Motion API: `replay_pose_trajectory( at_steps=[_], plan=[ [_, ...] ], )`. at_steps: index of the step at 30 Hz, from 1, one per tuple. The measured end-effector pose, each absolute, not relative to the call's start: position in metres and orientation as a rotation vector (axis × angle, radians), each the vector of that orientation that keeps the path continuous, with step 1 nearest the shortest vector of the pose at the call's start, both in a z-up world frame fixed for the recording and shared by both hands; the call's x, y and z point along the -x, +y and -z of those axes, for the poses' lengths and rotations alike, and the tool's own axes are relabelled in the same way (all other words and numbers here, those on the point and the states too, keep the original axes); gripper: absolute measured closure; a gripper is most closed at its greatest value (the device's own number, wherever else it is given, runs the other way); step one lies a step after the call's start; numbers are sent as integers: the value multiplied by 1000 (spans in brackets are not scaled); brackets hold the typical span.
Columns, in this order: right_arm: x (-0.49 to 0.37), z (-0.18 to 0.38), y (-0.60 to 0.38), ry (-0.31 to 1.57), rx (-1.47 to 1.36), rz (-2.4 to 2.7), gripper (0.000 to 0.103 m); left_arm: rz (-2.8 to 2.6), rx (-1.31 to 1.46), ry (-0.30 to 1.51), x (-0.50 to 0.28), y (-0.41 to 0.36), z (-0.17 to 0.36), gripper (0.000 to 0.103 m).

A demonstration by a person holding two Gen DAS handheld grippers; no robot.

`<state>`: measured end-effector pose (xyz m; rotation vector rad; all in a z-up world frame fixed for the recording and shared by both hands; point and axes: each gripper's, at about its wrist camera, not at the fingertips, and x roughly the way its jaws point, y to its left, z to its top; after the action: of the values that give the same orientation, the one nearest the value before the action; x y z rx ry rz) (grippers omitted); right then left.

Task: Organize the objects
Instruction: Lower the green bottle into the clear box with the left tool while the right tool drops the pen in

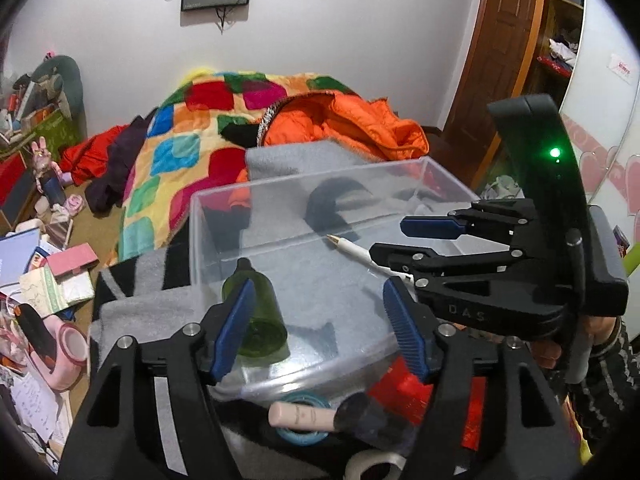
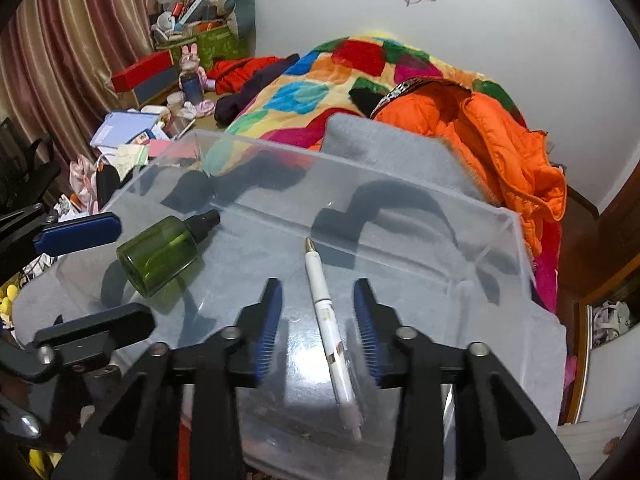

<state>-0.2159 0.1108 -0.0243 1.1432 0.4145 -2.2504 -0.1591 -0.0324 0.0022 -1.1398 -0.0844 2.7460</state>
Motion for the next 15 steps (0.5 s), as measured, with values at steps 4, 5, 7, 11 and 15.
replay_pose_trajectory(
  at_steps=[4,5,7,11,15],
  plan=[
    [204,9,122,374,-1100,2274,67,-2803,1086,-63,143,-34,-16,24],
    [201,5,125,364,-1090,2281,65,-2819,1073,-56,138,-34,-18,18],
    [191,-6,136,327,-1058,2301,57,-2848,1048,-47,127,-35,-23,8],
    [167,-24,157,283,-969,2364,35,-2889,1029,22,105,-30,-24,7],
    [144,-32,179,236,-937,2402,32,-2895,1046,62,89,-26,-16,6]
  ],
)
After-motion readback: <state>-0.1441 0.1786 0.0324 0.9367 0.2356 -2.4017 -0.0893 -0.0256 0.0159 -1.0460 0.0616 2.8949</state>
